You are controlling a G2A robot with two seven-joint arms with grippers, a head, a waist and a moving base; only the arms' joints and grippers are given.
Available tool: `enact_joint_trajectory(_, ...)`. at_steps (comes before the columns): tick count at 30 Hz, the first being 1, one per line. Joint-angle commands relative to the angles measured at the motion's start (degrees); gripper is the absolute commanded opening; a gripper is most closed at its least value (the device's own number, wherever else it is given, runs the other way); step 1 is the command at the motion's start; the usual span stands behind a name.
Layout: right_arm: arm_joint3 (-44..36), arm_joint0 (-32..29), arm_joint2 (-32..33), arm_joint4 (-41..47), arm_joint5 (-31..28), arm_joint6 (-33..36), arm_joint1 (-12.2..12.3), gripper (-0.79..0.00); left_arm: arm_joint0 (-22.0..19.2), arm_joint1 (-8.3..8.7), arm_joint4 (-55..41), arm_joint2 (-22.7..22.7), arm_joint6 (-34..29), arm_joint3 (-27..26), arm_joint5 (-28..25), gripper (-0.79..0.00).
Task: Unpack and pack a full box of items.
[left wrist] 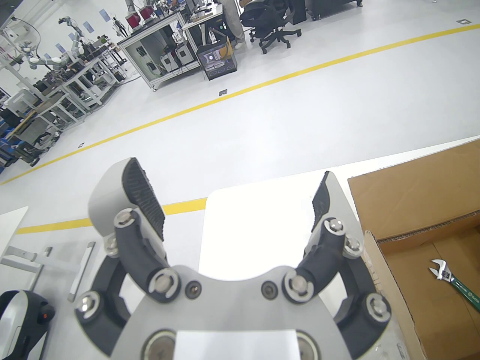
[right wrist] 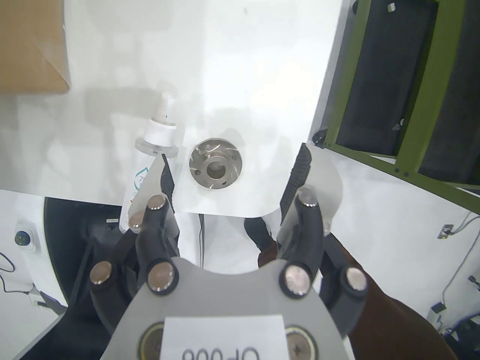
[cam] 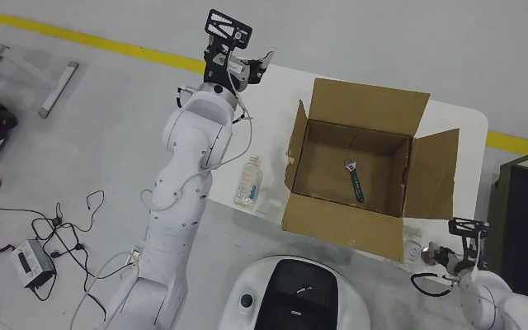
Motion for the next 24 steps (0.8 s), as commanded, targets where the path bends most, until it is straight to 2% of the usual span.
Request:
enact_joint_trajectory(1, -4.4, -1.1, 2.6, 3.0, 1.0, -0.6, -0.1, -0.249, 0.0, 0.00, 0.0, 0.0, 0.0, 0.0, 0.0, 0.000)
enact_joint_trajectory(2, -7.0, -1.7, 4.2, 4.6, 1.3, -1.1, -0.1, -0.277, 0.0, 0.00, 0.0, 0.0, 0.0, 0.0, 0.0, 0.000)
enact_joint_trajectory(4, -12.1, -2.9, 7.5, 6.8, 1.8, -2.3, -0.1, -0.434, 0.0, 0.00, 0.0, 0.0, 0.0, 0.0, 0.0, 0.000)
enact_joint_trajectory(5, -15.0, -3.1, 9.4, 7.6, 2.3, -3.0, -0.1, -0.480, 0.0, 0.00, 0.0, 0.0, 0.0, 0.0, 0.0, 0.000)
enact_joint_trajectory(6, -17.0, -3.5, 11.0, 7.7, 2.7, -3.1, -0.1, -0.785, 0.0, 0.00, 0.0, 0.0, 0.0, 0.0, 0.0, 0.000)
enact_joint_trajectory(7, -19.2, -3.6, 12.4, 7.9, 2.8, -3.0, -0.1, -0.785, 0.0, 0.00, 0.0, 0.0, 0.0, 0.0, 0.0, 0.000)
enact_joint_trajectory(11, -19.2, 1.9, 16.0, 11.4, -0.5, -6.3, 0.5, -0.785, 0.0, 0.00, 0.0, 0.0, 0.0, 0.0, 0.0, 0.000)
enact_joint_trajectory(15, -19.2, 9.5, 15.5, 14.5, -8.5, -4.5, 1.9, -0.785, 0.0, 0.00, 0.0, 0.0, 0.0, 0.0, 0.0, 0.000)
enact_joint_trajectory(18, -19.2, 15.6, 11.7, 14.5, -14.1, -1.5, 3.0, -0.785, 0.0, 0.00, 0.0, 0.0, 0.0, 0.0, 0.0, 0.000)
enact_joint_trajectory(21, -19.2, 21.1, 5.4, 15.3, -16.5, 1.8, 3.8, -0.785, 0.0, 0.00, 0.0, 0.0, 0.0, 0.0, 0.0, 0.000)
enact_joint_trajectory(24, -19.2, 25.2, -2.7, 12.4, -17.5, 6.2, 4.3, -0.785, 0.0, 0.00, 0.0, 0.0, 0.0, 0.0, 0.0, 0.000)
